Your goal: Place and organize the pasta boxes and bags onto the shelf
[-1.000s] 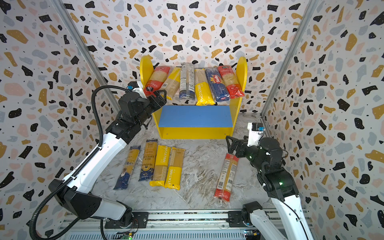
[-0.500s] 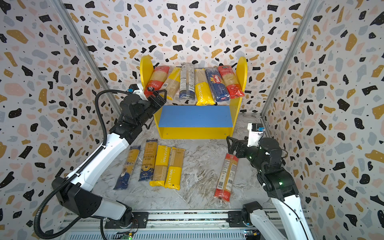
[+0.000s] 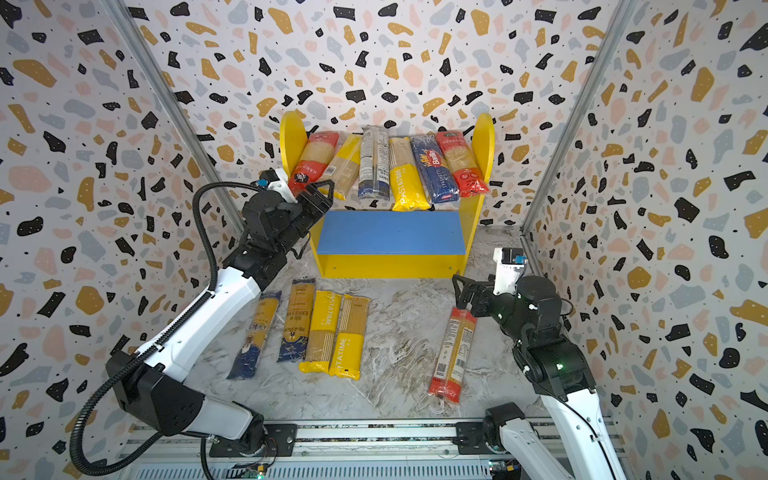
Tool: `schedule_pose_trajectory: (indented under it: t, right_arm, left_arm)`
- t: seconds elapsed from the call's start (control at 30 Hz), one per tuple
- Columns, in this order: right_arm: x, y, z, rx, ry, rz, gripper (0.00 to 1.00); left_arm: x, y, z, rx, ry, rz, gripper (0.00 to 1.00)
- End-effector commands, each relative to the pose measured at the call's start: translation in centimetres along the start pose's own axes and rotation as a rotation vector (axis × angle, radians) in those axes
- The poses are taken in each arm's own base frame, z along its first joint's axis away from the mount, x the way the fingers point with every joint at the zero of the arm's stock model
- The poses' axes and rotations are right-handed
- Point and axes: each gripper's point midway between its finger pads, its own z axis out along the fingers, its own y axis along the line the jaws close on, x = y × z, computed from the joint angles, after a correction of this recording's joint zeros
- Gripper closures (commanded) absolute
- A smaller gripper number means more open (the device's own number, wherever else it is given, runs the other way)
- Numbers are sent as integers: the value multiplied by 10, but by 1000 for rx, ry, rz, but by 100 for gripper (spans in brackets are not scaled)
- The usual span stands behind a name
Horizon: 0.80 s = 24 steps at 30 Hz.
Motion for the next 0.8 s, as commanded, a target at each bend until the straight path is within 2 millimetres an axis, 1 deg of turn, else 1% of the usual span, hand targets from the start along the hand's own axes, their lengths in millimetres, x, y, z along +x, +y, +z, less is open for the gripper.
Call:
schedule_pose_trajectory:
  t: [0.0,0.07,0.13,0.2,0.3,0.37,0.53,0.63,0.7,0.77]
  right_arm:
    - [-5,-1,-6,13,-23,-15,1]
    - [-7,-1,-6,12,-25,-18,1]
    - [-8,-2,-6,18,-27,-21,1]
    - [-8,-2,-6,23,-24,-25,1]
    - [-8,-3,-7,26,-23,-27,1]
    - [-7,-3,-6,27,-21,-29,1]
    - [-6,-3,-3,26,-14,-29,1]
    - [-6,-2,-1,19,-9,-29,1]
    - [-7,-2,0,18,-10,-29,1]
    - [-7,-1,-1,16,-8,-28,1]
  left_arm:
    - [-10,-12,7,54,-46,-1,32]
    - [-7,-12,12,58,-42,0,36]
    - [-4,-14,15,65,-35,0,44]
    - [0,-17,18,79,-25,-33,56]
    - [7,-23,18,95,-11,-34,71]
    - [10,-25,15,99,-8,-34,77]
    - [13,-23,8,101,-16,-36,84]
    - [23,-23,10,106,-3,-42,87]
    - [33,-20,13,98,12,-44,89]
    - [39,-24,15,119,9,-47,89]
